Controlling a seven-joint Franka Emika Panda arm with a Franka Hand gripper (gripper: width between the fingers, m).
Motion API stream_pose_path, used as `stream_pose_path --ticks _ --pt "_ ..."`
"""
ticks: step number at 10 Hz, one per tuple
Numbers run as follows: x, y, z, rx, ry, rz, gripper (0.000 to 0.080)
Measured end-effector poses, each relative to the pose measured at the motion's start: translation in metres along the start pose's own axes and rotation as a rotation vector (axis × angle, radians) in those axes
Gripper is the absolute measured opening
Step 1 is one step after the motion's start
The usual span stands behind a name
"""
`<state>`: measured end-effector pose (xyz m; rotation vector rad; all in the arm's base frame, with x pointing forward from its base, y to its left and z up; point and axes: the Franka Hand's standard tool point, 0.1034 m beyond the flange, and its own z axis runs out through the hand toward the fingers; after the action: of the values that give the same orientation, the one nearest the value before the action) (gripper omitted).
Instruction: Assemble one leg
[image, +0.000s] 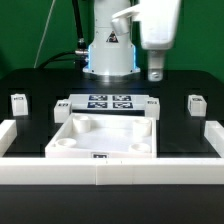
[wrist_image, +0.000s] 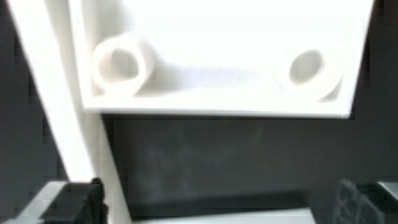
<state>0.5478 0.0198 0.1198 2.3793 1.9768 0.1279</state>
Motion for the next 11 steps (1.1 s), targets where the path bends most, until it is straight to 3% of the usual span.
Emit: stream_pose_path --ticks 5,6,7,8,11 --pt "-0.006 0.000 0.002 0.001 -0.008 0.022 0.0650" --pt "-0.015 -0.011 0.014 -0.011 -0.003 -0.030 0.0650" --pt "-0.025 -0.027 0.030 -0.005 0.000 -0.031 0.0650" --pt "-0.032 -0.039 0.045 0.007 0.003 -0.030 0.0650" --pt "-0.053 -0.055 0.092 0.056 0.012 -0.013 0.0650"
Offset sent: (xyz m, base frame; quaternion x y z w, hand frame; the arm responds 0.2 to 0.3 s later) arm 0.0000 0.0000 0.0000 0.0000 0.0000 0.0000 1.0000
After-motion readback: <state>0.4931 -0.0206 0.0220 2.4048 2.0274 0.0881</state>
